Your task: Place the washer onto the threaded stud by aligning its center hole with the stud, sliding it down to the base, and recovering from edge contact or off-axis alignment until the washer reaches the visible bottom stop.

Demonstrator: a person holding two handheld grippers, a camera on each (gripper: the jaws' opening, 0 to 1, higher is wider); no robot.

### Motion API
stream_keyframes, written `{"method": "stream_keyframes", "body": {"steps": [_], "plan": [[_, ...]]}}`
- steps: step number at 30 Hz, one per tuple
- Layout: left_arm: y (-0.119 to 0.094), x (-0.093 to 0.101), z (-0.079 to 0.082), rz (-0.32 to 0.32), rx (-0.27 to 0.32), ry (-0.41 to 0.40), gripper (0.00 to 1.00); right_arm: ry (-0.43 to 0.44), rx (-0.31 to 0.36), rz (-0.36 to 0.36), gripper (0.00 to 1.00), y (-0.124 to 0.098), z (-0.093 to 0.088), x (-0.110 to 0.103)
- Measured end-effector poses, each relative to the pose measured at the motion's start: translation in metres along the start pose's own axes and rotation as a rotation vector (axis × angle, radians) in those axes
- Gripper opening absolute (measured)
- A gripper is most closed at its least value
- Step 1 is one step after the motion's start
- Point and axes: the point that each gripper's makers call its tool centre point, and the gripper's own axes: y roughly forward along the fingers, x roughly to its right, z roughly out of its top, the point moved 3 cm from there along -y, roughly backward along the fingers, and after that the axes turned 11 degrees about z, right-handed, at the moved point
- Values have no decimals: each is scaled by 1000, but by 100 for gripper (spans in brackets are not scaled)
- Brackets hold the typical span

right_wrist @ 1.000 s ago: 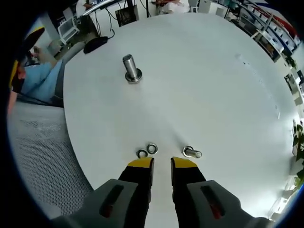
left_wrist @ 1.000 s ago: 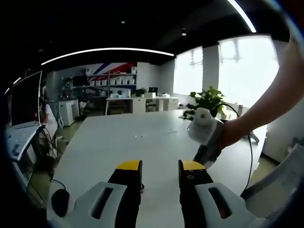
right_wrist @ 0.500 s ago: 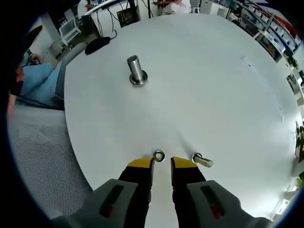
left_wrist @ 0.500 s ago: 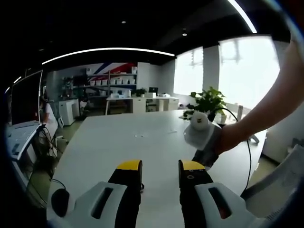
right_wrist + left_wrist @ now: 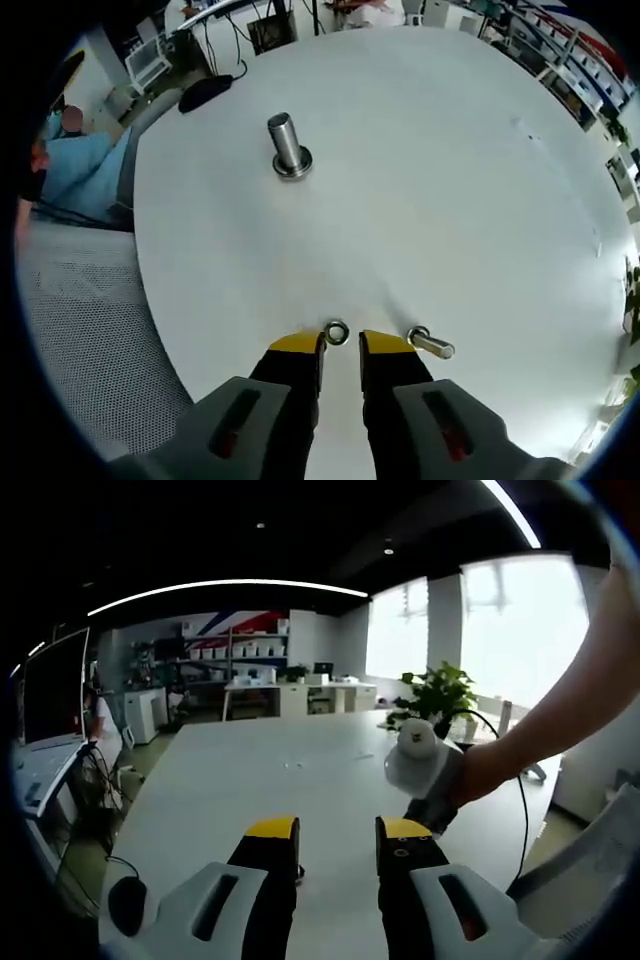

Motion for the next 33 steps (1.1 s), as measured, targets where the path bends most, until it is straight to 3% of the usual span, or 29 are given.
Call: {"method": "stream_keyframes", "body": {"steps": [33], "plan": [[1,-3,-4,11,-17,-9,29,-13,-56,16,16,23,-4,3]]}}
